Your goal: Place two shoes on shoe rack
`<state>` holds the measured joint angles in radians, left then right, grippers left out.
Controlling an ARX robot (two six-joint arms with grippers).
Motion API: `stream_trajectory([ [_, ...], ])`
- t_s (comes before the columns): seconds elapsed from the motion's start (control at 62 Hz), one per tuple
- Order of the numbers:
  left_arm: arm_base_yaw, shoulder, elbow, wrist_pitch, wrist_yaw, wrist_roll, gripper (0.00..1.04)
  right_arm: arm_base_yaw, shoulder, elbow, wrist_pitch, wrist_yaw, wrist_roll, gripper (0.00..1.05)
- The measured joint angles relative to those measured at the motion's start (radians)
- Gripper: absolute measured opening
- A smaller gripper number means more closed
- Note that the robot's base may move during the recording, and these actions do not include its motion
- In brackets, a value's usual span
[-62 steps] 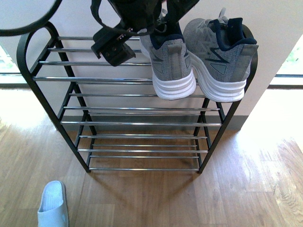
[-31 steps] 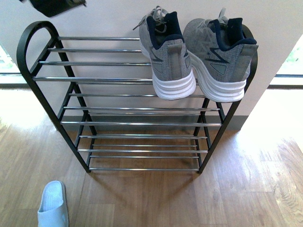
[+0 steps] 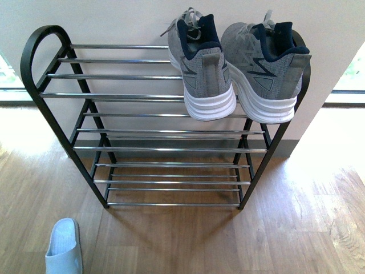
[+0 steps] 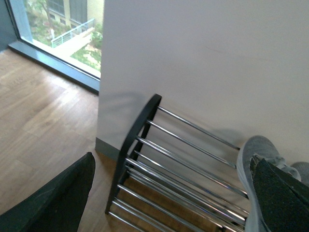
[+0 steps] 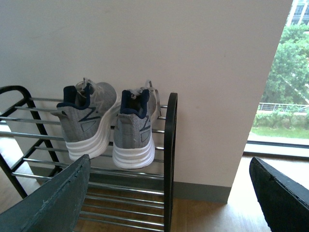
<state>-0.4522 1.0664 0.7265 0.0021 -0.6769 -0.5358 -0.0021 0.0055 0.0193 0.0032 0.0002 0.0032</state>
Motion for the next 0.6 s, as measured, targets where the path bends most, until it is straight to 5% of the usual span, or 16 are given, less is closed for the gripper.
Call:
stream_trajectory([
  [0.291, 0.041, -0.224, -0.143, 0.035, -0.007, 0.097, 0.95, 0.0, 0.0, 0.0, 0.0, 0.0, 0.0, 0.95],
  [0.371, 0.121, -0.288, -0.282, 0.298, 0.298, 0.309, 0.75, 0.0, 0.0, 0.0, 0.0, 0.001, 0.0, 0.95],
  [0.42, 0.158, -0.337, -0.349, 0.352, 0.392, 0.42, 0.63, 0.0, 0.0, 0.0, 0.0, 0.001, 0.0, 0.95],
  [0.597, 0.241, -0.428, -0.47, 0.37, 0.473, 0.506, 0.29, 0.0, 0.0, 0.0, 0.0, 0.0, 0.0, 0.95],
])
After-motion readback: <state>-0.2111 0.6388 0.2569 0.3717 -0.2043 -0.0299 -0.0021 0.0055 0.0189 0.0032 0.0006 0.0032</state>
